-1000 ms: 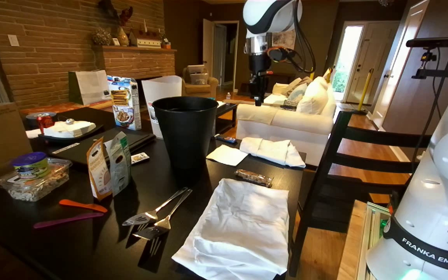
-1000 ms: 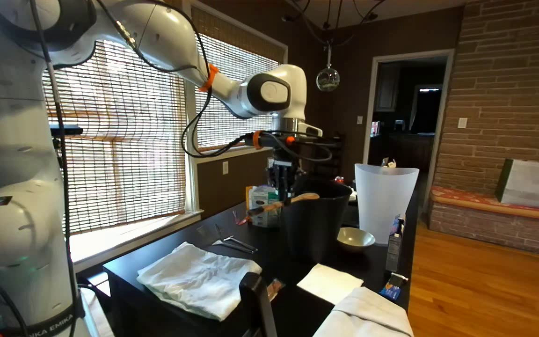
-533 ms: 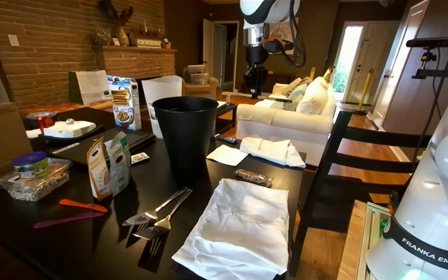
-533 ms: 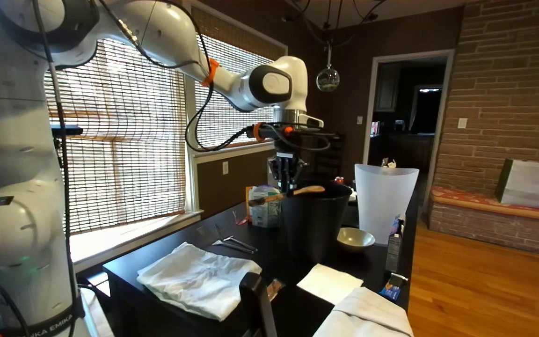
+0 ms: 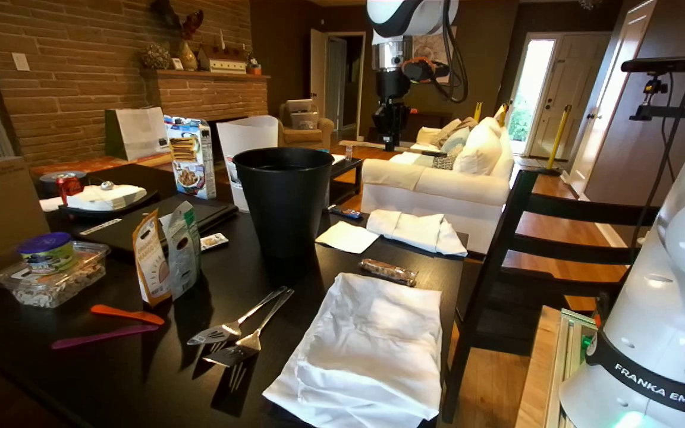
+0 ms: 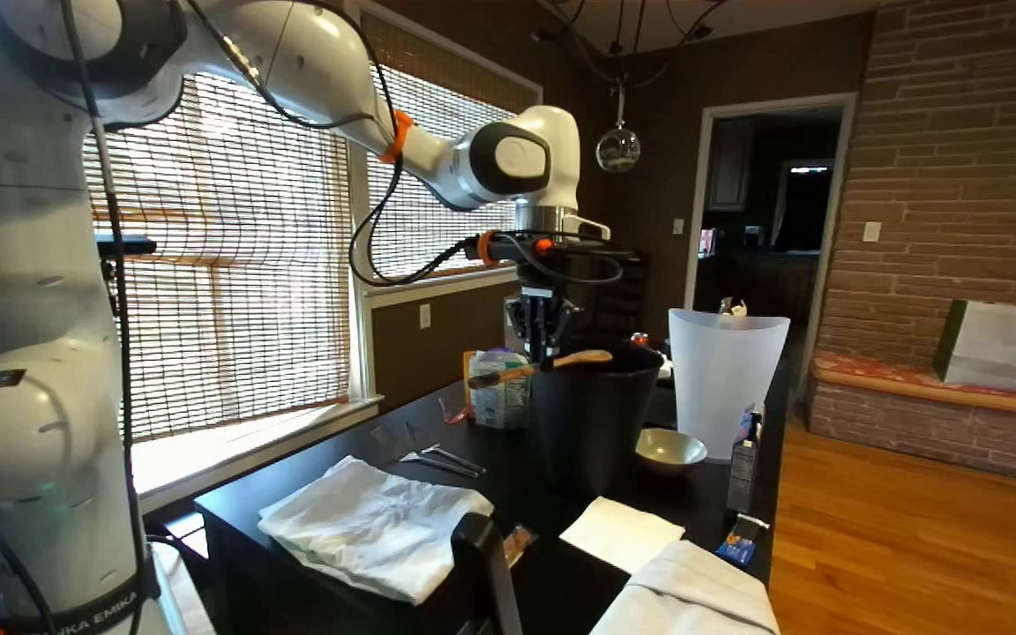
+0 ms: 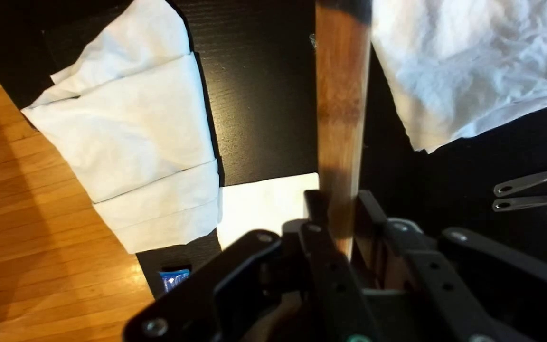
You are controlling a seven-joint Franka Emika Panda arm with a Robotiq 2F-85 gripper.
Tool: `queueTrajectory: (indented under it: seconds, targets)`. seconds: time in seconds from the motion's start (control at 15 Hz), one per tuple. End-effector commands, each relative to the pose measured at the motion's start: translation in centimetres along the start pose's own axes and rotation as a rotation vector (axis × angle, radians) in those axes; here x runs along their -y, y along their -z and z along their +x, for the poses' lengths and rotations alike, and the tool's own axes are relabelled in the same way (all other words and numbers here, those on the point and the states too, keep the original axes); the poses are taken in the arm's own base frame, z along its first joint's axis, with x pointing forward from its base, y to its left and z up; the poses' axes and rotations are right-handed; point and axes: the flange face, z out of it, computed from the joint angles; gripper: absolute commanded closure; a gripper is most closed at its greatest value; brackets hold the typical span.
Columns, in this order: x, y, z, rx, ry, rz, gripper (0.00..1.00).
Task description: Put the wooden spoon on top of the black bin.
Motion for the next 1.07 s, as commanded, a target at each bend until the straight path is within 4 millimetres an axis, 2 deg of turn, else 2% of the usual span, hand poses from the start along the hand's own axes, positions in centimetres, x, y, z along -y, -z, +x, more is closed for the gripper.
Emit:
queueTrajectory:
  seconds: [0.0, 0.33, 0.67, 1.0]
  targets:
    - [0.6, 0.1, 0.9, 0.000, -0.040, -0.002, 0.95]
    - [3.4, 0.0, 3.7, 0.001, -0.130, -0.005, 0.95]
    - [7.5, -0.2, 7.6, -0.010, -0.260, -0.012, 0.95]
    - [9.4, -0.2, 11.7, -0.030, -0.436, -0.009, 0.95]
